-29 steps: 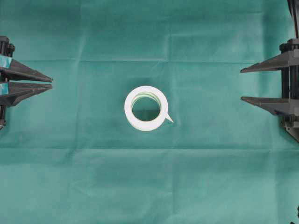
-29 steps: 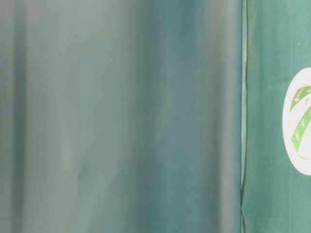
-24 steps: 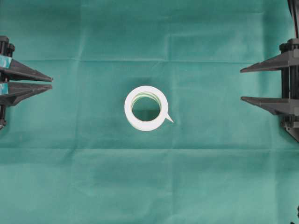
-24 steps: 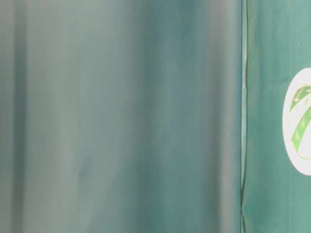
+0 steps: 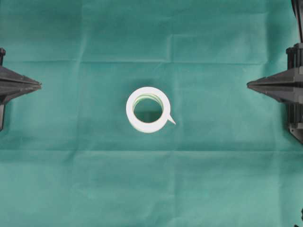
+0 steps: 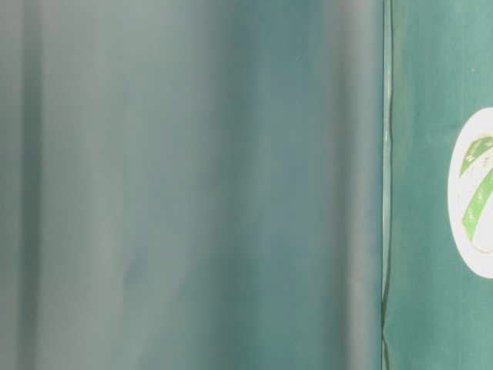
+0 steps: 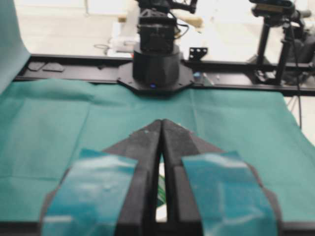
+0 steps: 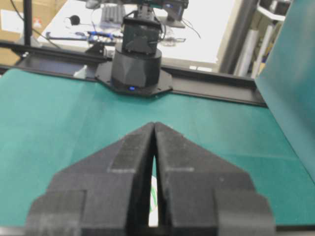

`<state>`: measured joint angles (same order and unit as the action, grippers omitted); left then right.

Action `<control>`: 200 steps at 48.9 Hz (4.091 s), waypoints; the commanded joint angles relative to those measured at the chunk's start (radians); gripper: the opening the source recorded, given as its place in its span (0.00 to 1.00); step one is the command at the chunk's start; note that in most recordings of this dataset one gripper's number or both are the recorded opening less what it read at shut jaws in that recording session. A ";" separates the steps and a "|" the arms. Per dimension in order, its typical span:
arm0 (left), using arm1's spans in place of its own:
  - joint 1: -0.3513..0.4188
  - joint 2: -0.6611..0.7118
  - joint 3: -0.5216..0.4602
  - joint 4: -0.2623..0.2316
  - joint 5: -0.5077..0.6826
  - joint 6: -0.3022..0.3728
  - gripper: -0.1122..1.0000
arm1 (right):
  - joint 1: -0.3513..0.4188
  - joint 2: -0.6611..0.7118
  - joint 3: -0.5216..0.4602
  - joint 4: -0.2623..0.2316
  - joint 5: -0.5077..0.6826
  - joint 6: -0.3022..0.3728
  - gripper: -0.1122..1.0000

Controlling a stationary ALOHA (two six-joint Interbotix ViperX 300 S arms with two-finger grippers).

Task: Peel off the duct tape with your right arm.
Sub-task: 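Move the left gripper open toward the white tape roll, then lower the open left gripper over the tape roll's near rim, then close the left gripper on the roll rim and lift it upright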

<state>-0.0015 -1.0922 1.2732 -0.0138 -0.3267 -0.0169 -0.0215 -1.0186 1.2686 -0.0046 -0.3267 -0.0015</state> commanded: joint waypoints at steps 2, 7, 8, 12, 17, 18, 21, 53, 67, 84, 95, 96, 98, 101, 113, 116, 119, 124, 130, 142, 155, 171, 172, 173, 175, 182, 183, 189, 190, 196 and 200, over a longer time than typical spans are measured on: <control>-0.003 0.011 -0.008 -0.002 -0.017 -0.005 0.11 | -0.003 0.003 -0.012 -0.002 -0.009 0.000 0.01; -0.005 0.012 0.000 -0.002 -0.032 -0.005 0.17 | -0.005 0.003 -0.011 -0.002 -0.011 0.002 0.05; -0.003 0.012 0.002 -0.002 -0.037 -0.003 0.21 | -0.003 0.003 -0.009 -0.002 -0.011 0.000 0.06; -0.005 0.012 0.008 -0.002 -0.052 0.005 0.39 | -0.005 0.005 -0.006 -0.002 -0.018 0.000 0.16; -0.005 0.012 0.014 -0.002 -0.057 0.006 0.67 | -0.006 0.005 -0.003 -0.002 -0.035 0.000 0.36; -0.003 0.012 0.015 -0.002 -0.057 0.006 0.72 | -0.006 0.005 -0.003 -0.002 -0.038 0.000 0.42; -0.003 0.014 0.015 -0.002 -0.057 0.005 0.86 | -0.009 0.005 -0.002 -0.002 -0.043 0.000 0.59; -0.005 0.310 -0.094 -0.002 -0.213 0.005 0.99 | -0.028 0.025 -0.003 -0.002 -0.064 0.000 0.87; -0.003 0.488 -0.202 -0.002 -0.218 0.006 0.99 | -0.028 0.025 -0.002 -0.002 -0.064 0.000 0.87; -0.009 0.686 -0.337 -0.002 -0.290 0.009 0.99 | -0.028 0.025 0.005 -0.002 -0.064 0.002 0.87; -0.009 0.792 -0.419 -0.002 -0.304 0.015 0.99 | -0.028 0.025 0.005 -0.002 -0.064 0.002 0.87; -0.009 0.799 -0.425 -0.002 -0.304 0.015 0.99 | -0.028 0.025 0.005 -0.002 -0.064 0.003 0.87; -0.009 0.815 -0.437 -0.002 -0.304 0.015 0.99 | -0.028 0.025 0.006 -0.002 -0.064 0.003 0.87; -0.011 0.831 -0.451 -0.002 -0.304 0.014 0.99 | -0.028 0.025 0.006 -0.002 -0.064 0.005 0.87; -0.011 0.862 -0.479 -0.002 -0.285 0.012 0.99 | -0.028 0.025 0.011 -0.002 -0.064 0.005 0.87; -0.011 0.864 -0.483 -0.002 -0.265 0.009 0.99 | -0.028 0.023 0.011 -0.002 -0.064 0.005 0.87; -0.011 0.864 -0.492 -0.002 -0.229 0.008 0.99 | -0.028 0.021 0.011 -0.002 -0.064 0.005 0.87; -0.017 0.867 -0.523 -0.002 -0.106 0.008 0.99 | -0.028 0.021 0.011 -0.002 -0.064 0.005 0.87; -0.029 0.879 -0.578 -0.003 0.069 0.012 0.99 | -0.028 0.021 0.011 -0.002 -0.064 0.005 0.87; -0.041 0.927 -0.681 -0.002 0.368 0.018 0.99 | -0.028 0.021 0.008 -0.002 -0.064 0.005 0.87; -0.044 0.956 -0.741 -0.002 0.503 0.018 0.99 | -0.028 0.026 0.008 -0.002 -0.067 0.005 0.87; -0.044 0.997 -0.753 -0.002 0.520 0.015 0.99 | -0.028 0.025 0.014 -0.002 -0.081 0.005 0.87; -0.044 1.000 -0.753 -0.002 0.518 0.015 0.99 | -0.028 0.025 0.014 -0.002 -0.081 0.005 0.87; -0.044 1.005 -0.753 -0.002 0.517 0.014 0.99 | -0.028 0.025 0.014 -0.002 -0.081 0.005 0.87; -0.046 1.015 -0.753 -0.002 0.511 0.014 0.99 | -0.028 0.025 0.012 -0.002 -0.081 0.005 0.87; -0.054 1.054 -0.756 -0.002 0.486 0.014 0.99 | -0.028 0.025 0.014 -0.002 -0.081 0.006 0.87; -0.054 1.060 -0.756 -0.002 0.483 0.014 0.99 | -0.028 0.025 0.015 -0.002 -0.081 0.006 0.87; -0.058 1.092 -0.765 -0.002 0.469 0.014 0.99 | -0.028 0.025 0.017 -0.002 -0.081 0.006 0.87; -0.060 1.097 -0.767 -0.002 0.468 0.014 0.99 | -0.028 0.025 0.017 -0.002 -0.081 0.006 0.87; -0.061 1.126 -0.778 -0.002 0.468 0.014 0.99 | -0.028 0.026 0.021 -0.002 -0.081 0.006 0.87; -0.063 1.146 -0.784 -0.002 0.468 0.014 0.99 | -0.028 0.025 0.025 -0.002 -0.081 0.005 0.87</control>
<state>-0.0598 0.0522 0.5185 -0.0138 0.1488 -0.0031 -0.0476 -1.0017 1.3008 -0.0046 -0.3988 0.0031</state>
